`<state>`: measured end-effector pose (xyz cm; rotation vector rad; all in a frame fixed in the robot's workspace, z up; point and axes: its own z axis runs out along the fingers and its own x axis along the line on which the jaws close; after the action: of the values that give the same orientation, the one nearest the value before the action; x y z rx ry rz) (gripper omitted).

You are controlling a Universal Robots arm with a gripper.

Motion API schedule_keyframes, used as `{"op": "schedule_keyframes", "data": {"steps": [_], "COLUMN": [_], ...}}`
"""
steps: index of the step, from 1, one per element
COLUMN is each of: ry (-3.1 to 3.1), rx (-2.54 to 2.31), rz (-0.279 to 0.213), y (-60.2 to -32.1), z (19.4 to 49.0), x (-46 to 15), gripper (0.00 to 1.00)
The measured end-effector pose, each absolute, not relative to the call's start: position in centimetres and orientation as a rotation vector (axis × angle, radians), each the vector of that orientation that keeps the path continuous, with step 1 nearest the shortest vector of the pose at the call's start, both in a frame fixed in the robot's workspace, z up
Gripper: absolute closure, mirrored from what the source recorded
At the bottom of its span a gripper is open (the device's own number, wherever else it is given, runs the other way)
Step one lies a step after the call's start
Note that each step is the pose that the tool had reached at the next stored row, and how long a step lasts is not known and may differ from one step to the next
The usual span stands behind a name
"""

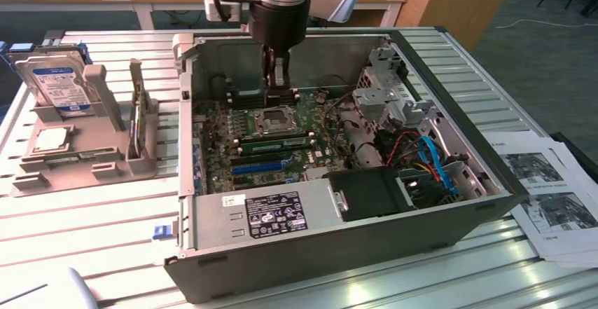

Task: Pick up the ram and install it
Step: 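Press down the ram until it locks into place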

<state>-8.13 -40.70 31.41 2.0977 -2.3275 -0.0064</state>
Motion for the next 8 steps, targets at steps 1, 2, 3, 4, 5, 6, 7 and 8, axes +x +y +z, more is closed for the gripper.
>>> {"op": "schedule_keyframes", "data": {"steps": [1,2,3,4,5,6,7,8], "ry": [-2.347,-2.366,-2.384,-2.403,-2.421,-2.439,-2.457,-2.475], "rx": [2.075,2.054,2.033,2.011,1.990,1.968,1.945,1.922], "rz": [-0.007,-0.007,-0.007,-0.007,-0.007,-0.007,-0.007,-0.007], "y": [-40.70,-40.70,-40.70,-40.70,-40.70,-40.70,-40.70,-40.70], "z": [31.41,31.41,31.42,31.41,31.41,31.41,31.41,31.41], "x": [-8.13,-8.14,-8.13,-8.13,-8.13,-8.13,-8.14,-8.13], "gripper": [0.90,0.90,0.90,0.90,0.90,0.90,0.90,0.90]}}
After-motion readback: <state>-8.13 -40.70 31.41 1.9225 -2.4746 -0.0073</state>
